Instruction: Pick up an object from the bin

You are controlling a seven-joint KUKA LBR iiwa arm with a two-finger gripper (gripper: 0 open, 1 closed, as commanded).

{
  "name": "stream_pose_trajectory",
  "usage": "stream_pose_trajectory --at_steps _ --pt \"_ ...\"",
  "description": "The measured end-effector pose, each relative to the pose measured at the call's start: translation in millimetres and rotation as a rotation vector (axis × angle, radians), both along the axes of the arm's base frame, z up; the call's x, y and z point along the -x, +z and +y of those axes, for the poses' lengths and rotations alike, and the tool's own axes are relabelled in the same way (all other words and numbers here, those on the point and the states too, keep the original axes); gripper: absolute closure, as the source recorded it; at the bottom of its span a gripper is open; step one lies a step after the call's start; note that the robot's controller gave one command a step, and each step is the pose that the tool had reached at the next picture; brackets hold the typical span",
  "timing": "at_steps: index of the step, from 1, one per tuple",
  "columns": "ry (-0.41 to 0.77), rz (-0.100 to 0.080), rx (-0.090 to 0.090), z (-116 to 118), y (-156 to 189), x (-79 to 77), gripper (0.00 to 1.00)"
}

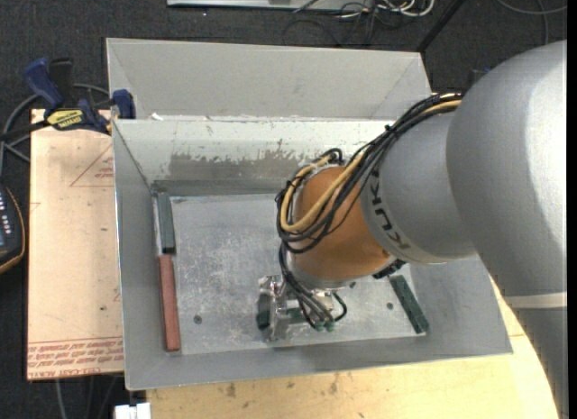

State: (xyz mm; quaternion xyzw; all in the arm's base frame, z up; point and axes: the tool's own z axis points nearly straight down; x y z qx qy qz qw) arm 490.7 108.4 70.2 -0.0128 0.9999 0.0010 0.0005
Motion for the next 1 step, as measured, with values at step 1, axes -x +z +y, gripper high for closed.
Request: stream_pose_trajectory --at_steps 1 --pt "0.004 -0.01 -0.001 -7.5 182.5 -25.3 1.0"
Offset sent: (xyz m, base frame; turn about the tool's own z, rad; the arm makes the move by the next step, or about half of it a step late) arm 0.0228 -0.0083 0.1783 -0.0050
